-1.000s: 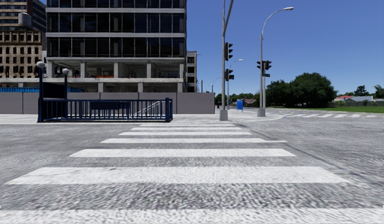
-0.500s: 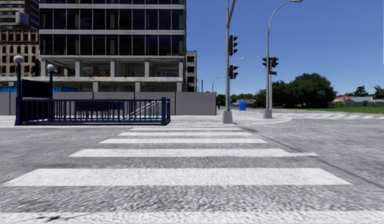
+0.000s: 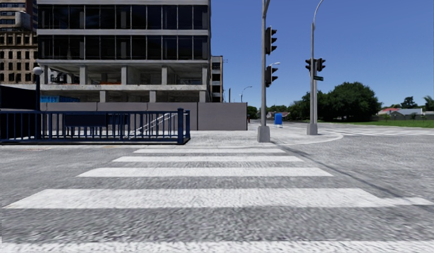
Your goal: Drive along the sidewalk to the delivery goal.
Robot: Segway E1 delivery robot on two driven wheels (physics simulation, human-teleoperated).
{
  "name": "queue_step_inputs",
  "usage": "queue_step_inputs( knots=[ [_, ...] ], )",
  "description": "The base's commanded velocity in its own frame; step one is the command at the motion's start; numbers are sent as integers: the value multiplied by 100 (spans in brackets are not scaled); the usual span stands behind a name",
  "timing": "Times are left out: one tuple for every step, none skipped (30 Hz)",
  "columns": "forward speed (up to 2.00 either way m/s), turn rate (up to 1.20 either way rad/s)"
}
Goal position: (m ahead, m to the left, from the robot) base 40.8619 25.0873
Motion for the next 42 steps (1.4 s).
queue_step_inputs(
  knots=[
    [200, 0],
    [200, 0],
    [200, 0],
    [200, 0],
    [200, 0],
    [200, 0],
    [200, 0],
    [200, 0],
    [200, 0],
    [200, 0],
    [200, 0],
    [200, 0],
    [200, 0],
    [200, 0],
    [200, 0],
    [200, 0],
    [200, 0],
    [200, 0],
    [200, 0],
    [200, 0],
    [200, 0],
    [200, 0],
    [200, 0],
    [200, 0],
    [200, 0],
    [200, 0],
    [200, 0],
    [200, 0],
    [200, 0],
    [200, 0],
    [200, 0],
    [200, 0],
    [200, 0],
    [200, 0],
    [200, 0],
    [200, 0],
    [200, 0],
    [200, 0],
    [200, 0],
    [200, 0],
    [200, 0],
    [200, 0]
  ],
)
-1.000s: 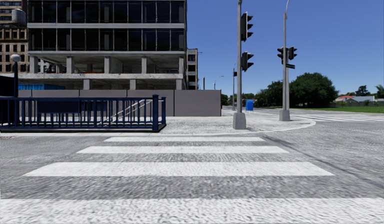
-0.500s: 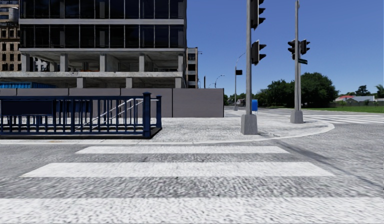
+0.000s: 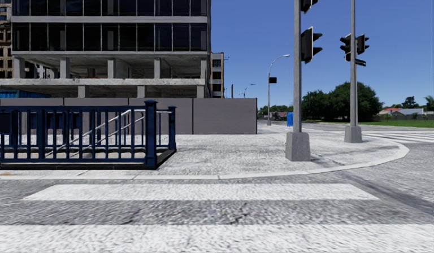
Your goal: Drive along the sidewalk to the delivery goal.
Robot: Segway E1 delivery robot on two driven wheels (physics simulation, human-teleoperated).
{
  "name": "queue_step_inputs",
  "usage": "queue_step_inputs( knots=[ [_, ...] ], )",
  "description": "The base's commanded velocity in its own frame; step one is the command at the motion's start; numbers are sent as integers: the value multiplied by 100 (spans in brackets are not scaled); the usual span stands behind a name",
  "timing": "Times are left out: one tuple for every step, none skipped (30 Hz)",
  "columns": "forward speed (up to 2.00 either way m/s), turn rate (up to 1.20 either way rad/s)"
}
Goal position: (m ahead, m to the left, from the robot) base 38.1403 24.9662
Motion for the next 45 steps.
queue_step_inputs(
  knots=[
    [200, 0],
    [200, 0],
    [200, 0],
    [200, 0],
    [200, 0],
    [200, 0],
    [200, 0],
    [200, 0],
    [200, -28],
    [200, -79],
    [200, -79],
    [200, -106],
    [200, -111],
    [200, -39],
    [200, -39],
    [200, 0],
    [200, 0],
    [200, 0],
    [200, 0],
    [200, 0],
    [200, 0],
    [200, 0],
    [200, 0],
    [200, 0],
    [200, 0],
    [200, 0],
    [200, 0],
    [200, 0],
    [200, 0],
    [200, 0],
    [200, 0],
    [200, 0],
    [200, 0],
    [200, 0],
    [200, 0],
    [200, 0],
    [200, 0],
    [200, 0],
    [200, 0],
    [200, 0],
    [200, 0],
    [200, 0],
    [200, 0],
    [200, 0],
    [200, 0]
  ],
)
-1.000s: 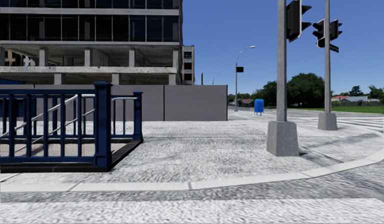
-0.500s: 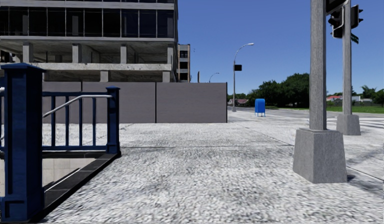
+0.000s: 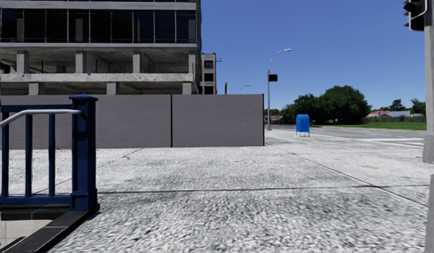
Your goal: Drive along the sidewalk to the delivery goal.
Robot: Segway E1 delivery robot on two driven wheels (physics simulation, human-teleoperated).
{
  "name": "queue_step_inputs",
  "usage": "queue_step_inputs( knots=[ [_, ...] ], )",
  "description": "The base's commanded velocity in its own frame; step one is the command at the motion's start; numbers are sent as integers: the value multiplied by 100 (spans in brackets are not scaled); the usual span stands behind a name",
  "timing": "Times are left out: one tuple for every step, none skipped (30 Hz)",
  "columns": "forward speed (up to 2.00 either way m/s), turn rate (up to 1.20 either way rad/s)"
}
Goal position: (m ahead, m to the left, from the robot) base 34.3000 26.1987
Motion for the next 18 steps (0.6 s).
queue_step_inputs(
  knots=[
    [200, 0],
    [200, 0],
    [200, 0],
    [200, 0],
    [200, 0],
    [200, 0],
    [200, 0],
    [200, 0],
    [200, 0],
    [200, 0],
    [200, 0],
    [200, 0],
    [200, -1],
    [200, -24],
    [200, -51],
    [200, -97],
    [200, -97],
    [200, -108]
  ],
)
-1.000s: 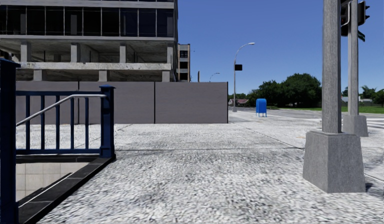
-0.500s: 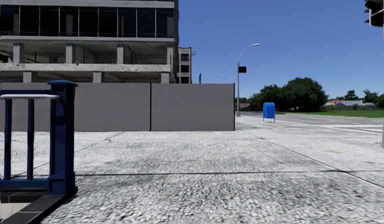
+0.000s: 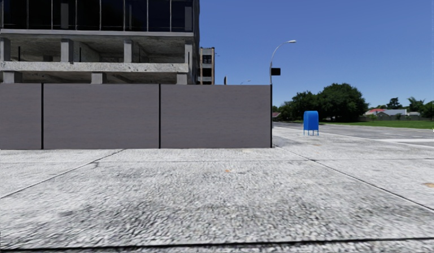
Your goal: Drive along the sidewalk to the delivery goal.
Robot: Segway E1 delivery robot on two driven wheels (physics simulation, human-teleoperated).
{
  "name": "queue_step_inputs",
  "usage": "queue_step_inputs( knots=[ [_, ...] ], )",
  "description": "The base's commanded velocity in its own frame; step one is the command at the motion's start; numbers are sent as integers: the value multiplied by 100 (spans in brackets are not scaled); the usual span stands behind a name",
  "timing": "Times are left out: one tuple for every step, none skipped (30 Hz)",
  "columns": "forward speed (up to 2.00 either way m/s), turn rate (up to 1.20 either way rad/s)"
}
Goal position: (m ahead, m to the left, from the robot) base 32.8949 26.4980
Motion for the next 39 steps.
queue_step_inputs(
  knots=[
    [200, -115],
    [200, -117],
    [200, -118],
    [200, -118],
    [200, -118],
    [200, -118],
    [200, -118],
    [200, -118],
    [200, -118],
    [200, -118],
    [200, -118],
    [200, -118],
    [200, -118],
    [200, -118],
    [200, -118],
    [200, -118],
    [200, -118],
    [200, -36],
    [200, 0],
    [200, 0],
    [200, 0],
    [200, 0],
    [200, 0],
    [200, 0],
    [200, 0],
    [200, 0],
    [200, 0],
    [200, 0],
    [200, 0],
    [200, 0],
    [200, 0],
    [200, 0],
    [200, 0],
    [200, 46],
    [200, 46],
    [200, 58],
    [200, 62],
    [200, 63],
    [200, 63]
  ],
)
